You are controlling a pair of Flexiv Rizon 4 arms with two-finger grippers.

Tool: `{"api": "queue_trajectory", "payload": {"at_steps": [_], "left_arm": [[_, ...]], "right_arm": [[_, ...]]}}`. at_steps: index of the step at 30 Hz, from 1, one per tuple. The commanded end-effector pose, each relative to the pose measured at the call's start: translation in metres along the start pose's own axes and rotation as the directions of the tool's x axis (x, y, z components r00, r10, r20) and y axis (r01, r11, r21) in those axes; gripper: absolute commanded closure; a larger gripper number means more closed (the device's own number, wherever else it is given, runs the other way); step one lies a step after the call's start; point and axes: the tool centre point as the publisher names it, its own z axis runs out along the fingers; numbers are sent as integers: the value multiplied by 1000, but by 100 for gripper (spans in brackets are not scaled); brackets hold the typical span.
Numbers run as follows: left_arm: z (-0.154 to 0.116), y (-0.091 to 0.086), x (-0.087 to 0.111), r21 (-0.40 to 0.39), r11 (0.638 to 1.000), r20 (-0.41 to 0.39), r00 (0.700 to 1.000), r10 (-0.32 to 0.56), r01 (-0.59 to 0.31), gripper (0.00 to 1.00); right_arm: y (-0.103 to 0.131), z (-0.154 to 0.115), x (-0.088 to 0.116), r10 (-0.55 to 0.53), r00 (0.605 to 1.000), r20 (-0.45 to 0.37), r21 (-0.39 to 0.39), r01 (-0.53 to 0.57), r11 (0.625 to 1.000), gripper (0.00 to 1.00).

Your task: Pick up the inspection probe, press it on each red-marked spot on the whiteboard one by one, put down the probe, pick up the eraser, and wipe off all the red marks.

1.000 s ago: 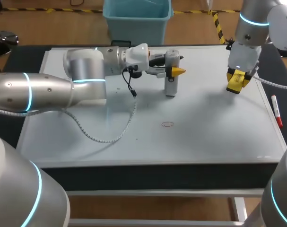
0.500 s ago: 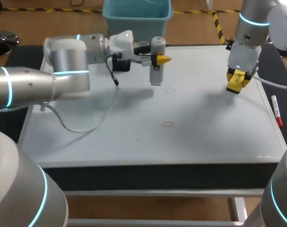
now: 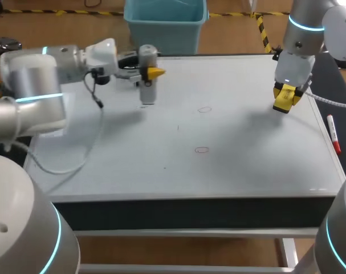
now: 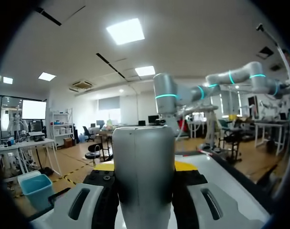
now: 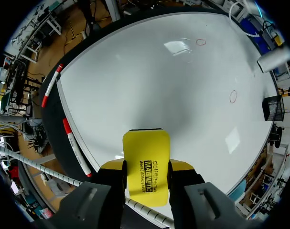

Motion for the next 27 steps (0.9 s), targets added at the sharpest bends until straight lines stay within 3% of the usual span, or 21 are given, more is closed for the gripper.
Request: {"api": "queue_trajectory", "payload": {"at_steps": [1, 8, 13, 27], "left_arm": [[-54, -2, 9, 2, 1000, 68, 998, 8, -8, 100], [-100, 5, 3, -12, 1000, 139, 990, 8, -7, 100], [-125, 12, -1, -2, 1000, 146, 989, 4, -4, 100], [-156, 18, -7, 36, 999, 193, 981, 0, -7, 100]], "right_arm": [[-1, -1, 0, -2, 1000, -4, 0, 2, 1000, 100], [-1, -1, 0, -2, 1000, -4, 0, 2, 1000, 100], [-1, -1, 0, -2, 1000, -4, 0, 2, 1000, 100], [-1, -1, 0, -2, 1000, -4, 0, 2, 1000, 100]]}}
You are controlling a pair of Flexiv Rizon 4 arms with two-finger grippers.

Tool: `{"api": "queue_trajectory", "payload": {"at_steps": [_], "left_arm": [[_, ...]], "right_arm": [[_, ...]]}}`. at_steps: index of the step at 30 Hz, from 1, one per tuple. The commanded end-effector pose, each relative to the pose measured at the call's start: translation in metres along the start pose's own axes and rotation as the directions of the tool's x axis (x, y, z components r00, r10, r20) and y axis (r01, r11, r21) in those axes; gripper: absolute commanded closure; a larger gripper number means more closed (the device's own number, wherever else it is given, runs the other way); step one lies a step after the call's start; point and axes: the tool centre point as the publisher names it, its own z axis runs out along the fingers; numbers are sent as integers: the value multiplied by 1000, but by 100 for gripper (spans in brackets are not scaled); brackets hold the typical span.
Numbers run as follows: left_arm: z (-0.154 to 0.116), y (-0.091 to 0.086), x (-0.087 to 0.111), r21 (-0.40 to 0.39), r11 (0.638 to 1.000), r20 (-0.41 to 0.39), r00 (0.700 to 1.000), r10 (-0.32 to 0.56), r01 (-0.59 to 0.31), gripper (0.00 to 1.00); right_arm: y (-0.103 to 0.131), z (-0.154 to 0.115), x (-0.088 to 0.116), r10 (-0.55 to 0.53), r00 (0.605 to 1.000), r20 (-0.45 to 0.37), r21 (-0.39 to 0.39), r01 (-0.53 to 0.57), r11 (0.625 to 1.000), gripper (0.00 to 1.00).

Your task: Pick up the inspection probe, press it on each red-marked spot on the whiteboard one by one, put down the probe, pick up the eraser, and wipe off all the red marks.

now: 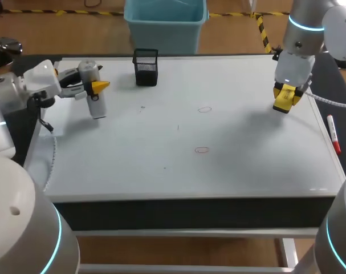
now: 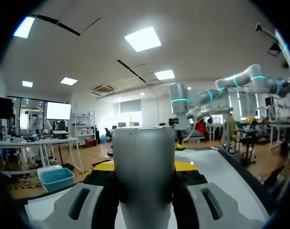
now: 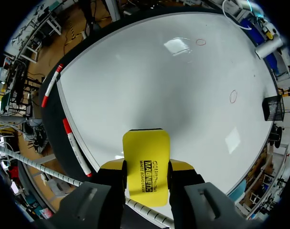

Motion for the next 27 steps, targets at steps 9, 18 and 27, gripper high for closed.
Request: {"api": "queue_trajectory", "payload": {"at_steps": [9, 18, 27], "left_arm": [[-3, 0, -1, 7, 1000, -5, 1000, 2, -2, 100], [-3, 0, -1, 7, 1000, -5, 1000, 2, -2, 100], [-3, 0, -1, 7, 1000, -5, 1000, 2, -2, 100]], "right_arm": [[-1, -1, 0, -2, 1000, -3, 0, 2, 1000, 100], [54, -15, -37, -181, 983, -28, 45, 183, 982, 100], [131, -22, -102, -365, 931, 15, 70, 364, 929, 100]]}}
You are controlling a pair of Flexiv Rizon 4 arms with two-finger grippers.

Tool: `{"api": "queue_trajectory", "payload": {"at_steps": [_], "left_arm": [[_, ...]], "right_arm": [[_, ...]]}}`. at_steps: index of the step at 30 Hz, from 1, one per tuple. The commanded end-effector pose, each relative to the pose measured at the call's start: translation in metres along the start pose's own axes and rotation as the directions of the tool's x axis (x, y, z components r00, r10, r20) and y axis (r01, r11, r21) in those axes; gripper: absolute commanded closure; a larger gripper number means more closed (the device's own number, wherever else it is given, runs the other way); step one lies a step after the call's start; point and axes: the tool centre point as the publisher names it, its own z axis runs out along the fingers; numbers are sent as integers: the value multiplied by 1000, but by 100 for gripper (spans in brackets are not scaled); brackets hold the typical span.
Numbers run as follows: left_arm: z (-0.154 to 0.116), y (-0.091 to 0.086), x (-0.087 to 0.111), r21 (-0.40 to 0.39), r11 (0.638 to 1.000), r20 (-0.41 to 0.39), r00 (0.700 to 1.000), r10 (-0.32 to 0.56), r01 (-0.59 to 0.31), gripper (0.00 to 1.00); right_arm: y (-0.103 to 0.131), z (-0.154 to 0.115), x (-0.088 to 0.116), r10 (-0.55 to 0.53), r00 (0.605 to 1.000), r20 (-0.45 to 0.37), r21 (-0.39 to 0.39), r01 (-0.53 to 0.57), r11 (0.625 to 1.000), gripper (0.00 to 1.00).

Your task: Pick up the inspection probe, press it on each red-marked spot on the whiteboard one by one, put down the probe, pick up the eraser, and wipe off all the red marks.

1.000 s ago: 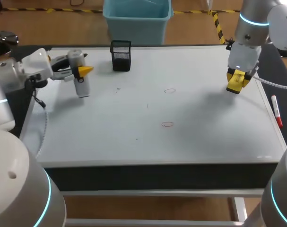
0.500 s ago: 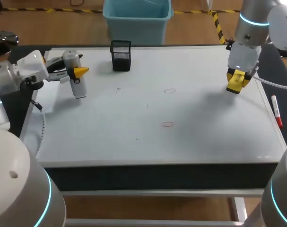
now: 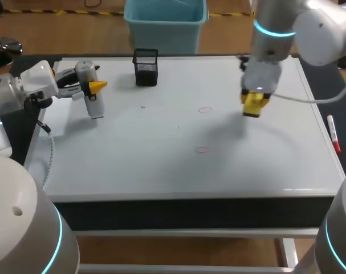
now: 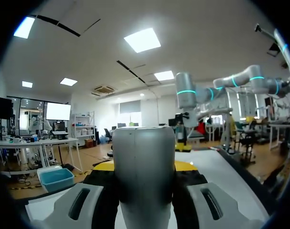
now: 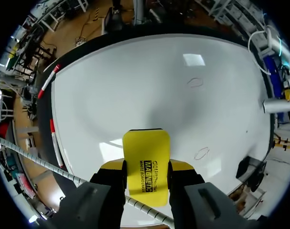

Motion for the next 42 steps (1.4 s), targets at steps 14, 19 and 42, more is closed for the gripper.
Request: {"api": "queue_trajectory", "payload": {"at_steps": [14, 19, 42], "left_arm": [[1, 1, -1, 4, 1000, 0, 1000, 2, -2, 100], [1, 1, -1, 4, 1000, 0, 1000, 2, -2, 100], [1, 1, -1, 4, 1000, 0, 1000, 2, -2, 100]], "right_arm": [[32, 13, -115, -222, 974, -35, -16, 221, 975, 100], [30, 21, -132, -239, 969, -53, -24, 239, 971, 100], [-1, 55, -134, -264, 963, -53, -56, 261, 964, 100]]}}
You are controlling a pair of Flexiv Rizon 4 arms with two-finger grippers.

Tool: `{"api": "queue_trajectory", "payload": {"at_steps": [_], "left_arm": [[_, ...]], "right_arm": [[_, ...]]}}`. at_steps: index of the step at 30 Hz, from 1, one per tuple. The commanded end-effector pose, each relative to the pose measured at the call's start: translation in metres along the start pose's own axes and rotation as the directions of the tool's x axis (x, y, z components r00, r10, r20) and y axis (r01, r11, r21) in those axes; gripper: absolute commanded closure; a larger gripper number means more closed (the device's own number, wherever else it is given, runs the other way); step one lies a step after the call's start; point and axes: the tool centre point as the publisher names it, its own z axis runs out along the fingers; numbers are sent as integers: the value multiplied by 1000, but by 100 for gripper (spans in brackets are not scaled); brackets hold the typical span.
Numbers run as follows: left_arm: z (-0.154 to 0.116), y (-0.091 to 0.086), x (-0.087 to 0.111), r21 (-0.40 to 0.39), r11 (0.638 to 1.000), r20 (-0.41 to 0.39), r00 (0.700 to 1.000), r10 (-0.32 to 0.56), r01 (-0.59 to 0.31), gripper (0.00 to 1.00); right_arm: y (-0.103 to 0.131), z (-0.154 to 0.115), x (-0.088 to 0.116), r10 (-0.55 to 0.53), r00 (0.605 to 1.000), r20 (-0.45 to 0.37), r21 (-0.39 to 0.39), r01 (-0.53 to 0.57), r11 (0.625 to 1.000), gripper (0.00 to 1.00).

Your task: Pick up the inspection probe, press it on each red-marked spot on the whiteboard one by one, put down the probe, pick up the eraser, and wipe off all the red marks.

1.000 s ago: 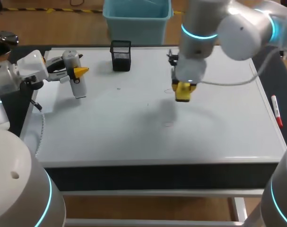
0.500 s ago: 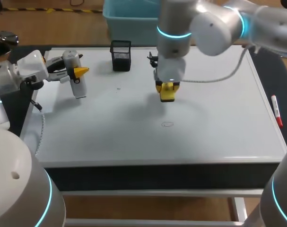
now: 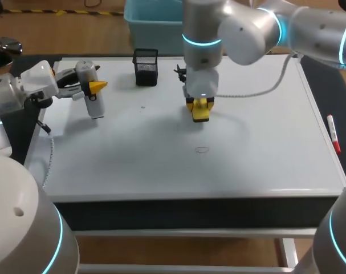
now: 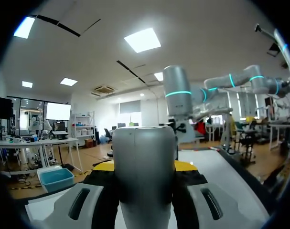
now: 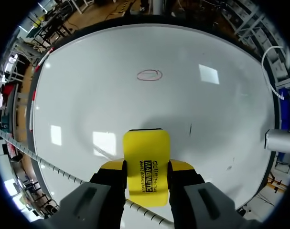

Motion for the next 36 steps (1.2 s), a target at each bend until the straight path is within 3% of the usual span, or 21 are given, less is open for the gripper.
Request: {"api": "queue_trajectory", "payload": {"at_steps": [1, 21, 36], "left_arm": [[0, 0, 0, 3, 1000, -1, 1000, 2, -2, 100], [0, 0, 0, 3, 1000, -1, 1000, 2, -2, 100], [0, 0, 0, 3, 1000, -1, 1000, 2, -2, 100]], "right_arm": [[-6, 4, 3, -4, 1000, 6, -8, 4, 1000, 100], [-17, 20, 11, 5, 1000, 12, -24, -5, 1000, 100], [-19, 29, 46, 79, 997, -13, -43, -80, 996, 100]]}}
